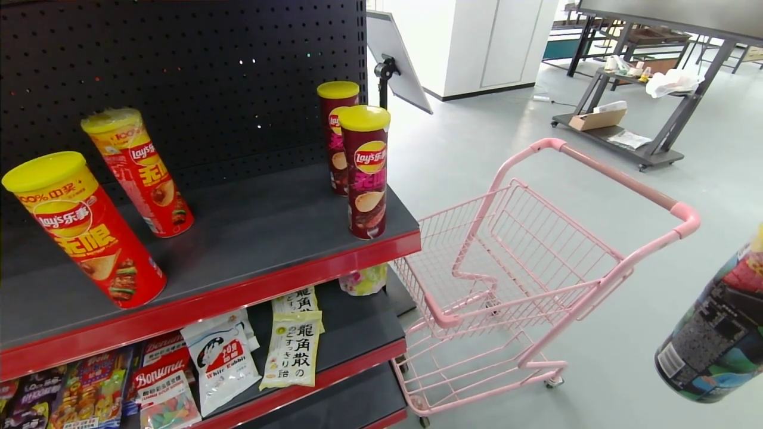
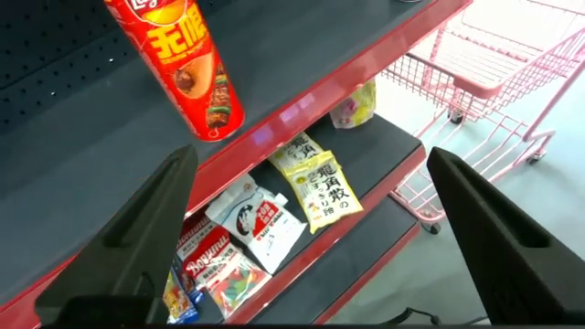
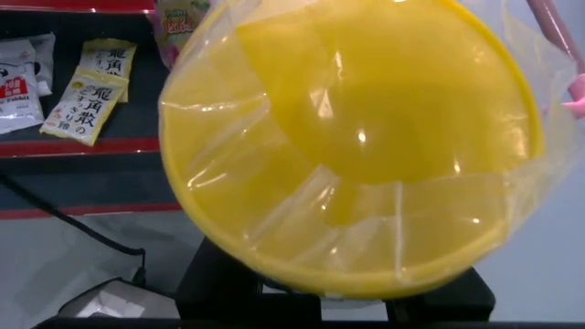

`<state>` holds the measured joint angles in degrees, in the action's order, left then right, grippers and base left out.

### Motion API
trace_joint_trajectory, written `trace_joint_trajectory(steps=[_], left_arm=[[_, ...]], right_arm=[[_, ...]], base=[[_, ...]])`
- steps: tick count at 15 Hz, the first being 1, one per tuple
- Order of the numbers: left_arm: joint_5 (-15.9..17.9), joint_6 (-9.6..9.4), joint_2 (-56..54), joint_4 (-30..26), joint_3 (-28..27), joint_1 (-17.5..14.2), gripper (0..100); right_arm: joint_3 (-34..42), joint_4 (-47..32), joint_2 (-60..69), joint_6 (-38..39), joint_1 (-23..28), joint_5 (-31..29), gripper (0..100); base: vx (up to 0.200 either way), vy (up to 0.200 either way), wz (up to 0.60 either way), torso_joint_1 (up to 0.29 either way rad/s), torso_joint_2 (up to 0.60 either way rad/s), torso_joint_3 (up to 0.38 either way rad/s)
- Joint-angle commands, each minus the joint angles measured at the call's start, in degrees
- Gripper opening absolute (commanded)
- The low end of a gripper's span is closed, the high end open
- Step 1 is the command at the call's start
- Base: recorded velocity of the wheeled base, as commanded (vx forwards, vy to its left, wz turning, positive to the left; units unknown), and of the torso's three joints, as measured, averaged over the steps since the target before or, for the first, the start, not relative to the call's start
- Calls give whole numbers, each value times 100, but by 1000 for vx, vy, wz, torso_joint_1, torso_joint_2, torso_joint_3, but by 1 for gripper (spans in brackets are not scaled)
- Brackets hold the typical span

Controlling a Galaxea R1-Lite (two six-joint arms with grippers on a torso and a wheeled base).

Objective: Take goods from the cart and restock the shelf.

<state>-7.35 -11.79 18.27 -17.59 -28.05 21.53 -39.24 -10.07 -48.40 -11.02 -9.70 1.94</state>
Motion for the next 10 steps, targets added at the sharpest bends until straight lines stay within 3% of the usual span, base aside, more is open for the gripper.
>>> trace_joint_trajectory(steps=[1,9,10], left_arm=[[-12,1,10,1,1,0,100],[-38,-8,18,10,-7,-8,100],[-38,-8,18,1,-7,-8,100]], right_arm=[[48,-4,-3,-14,4,0,0],[180,5,32,-14,4,0,0],[224,5,94,-5,12,8,0]], base=[[0,0,600,17,-17,-17],[0,0,600,6,-1,1],[0,0,0,0,0,0]])
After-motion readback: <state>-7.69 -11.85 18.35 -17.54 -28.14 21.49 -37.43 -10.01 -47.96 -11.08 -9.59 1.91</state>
